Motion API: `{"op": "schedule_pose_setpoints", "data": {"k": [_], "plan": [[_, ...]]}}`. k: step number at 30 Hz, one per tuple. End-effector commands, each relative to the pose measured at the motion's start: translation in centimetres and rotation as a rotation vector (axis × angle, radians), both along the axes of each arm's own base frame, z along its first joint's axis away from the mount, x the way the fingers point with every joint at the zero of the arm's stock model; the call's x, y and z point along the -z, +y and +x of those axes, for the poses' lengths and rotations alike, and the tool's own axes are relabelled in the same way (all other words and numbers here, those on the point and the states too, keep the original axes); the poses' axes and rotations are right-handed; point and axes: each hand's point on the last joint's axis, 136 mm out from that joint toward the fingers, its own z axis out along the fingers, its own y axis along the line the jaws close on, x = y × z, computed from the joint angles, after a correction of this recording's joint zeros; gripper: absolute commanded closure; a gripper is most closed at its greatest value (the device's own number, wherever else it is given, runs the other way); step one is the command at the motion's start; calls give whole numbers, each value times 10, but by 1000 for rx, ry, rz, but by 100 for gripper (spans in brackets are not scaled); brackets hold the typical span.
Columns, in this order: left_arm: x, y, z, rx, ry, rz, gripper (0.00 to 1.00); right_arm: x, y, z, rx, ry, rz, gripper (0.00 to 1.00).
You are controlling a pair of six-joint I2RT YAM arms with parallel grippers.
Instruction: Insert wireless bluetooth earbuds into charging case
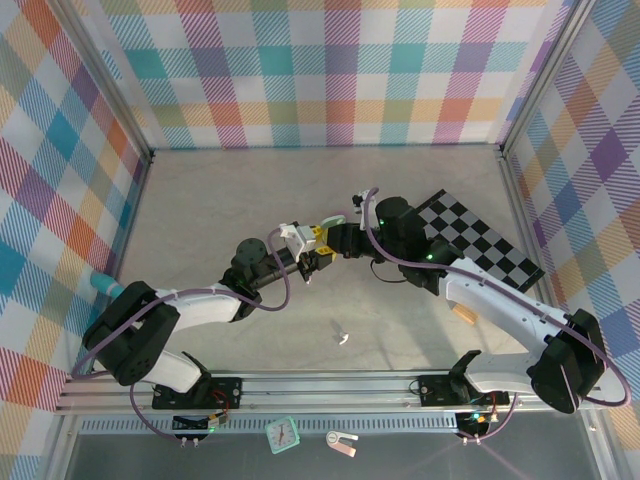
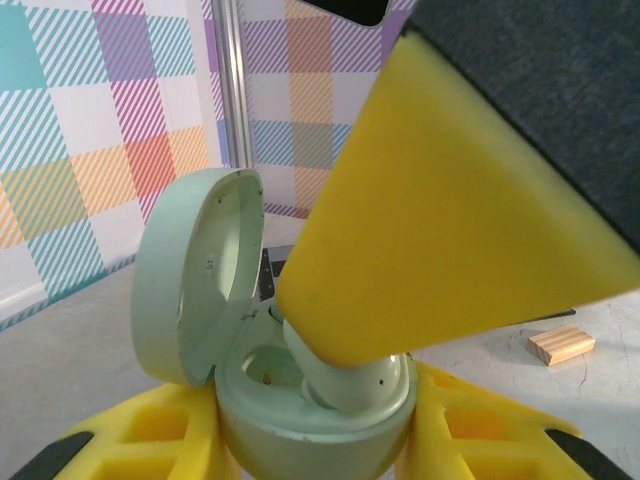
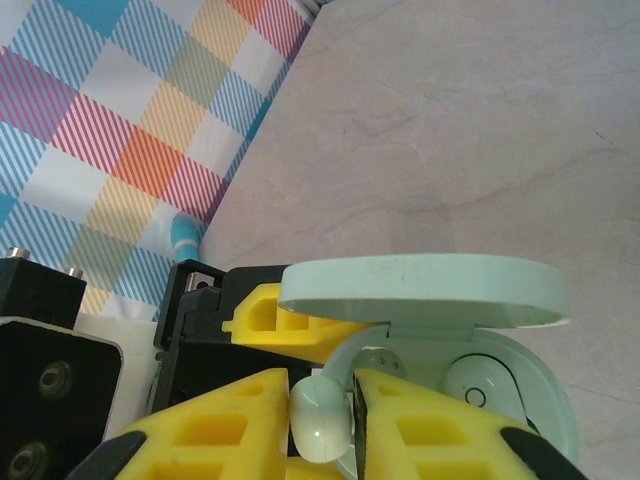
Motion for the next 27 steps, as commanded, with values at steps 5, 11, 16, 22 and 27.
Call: {"op": "schedule_pose_setpoints", "data": {"k": [5,11,16,22,27], "plan": [[-42,2,-16,41,-120,-78,77,10,-14,1,42,20,-79,70],[-42,1,-17,48,-118,-80,77,6,-14,0,37,12,-71,66],[-40,2,-16,41,-118,-76,77,-5,-15,-4,25,-18,-49,62],[-33,5,-14,16,-133,-56,77,-26,-20,-14,-5,-106,-10,56],[-22,5,-18,25,-156,51,77,-53,-34,-15,41,-201,7,49]]}}
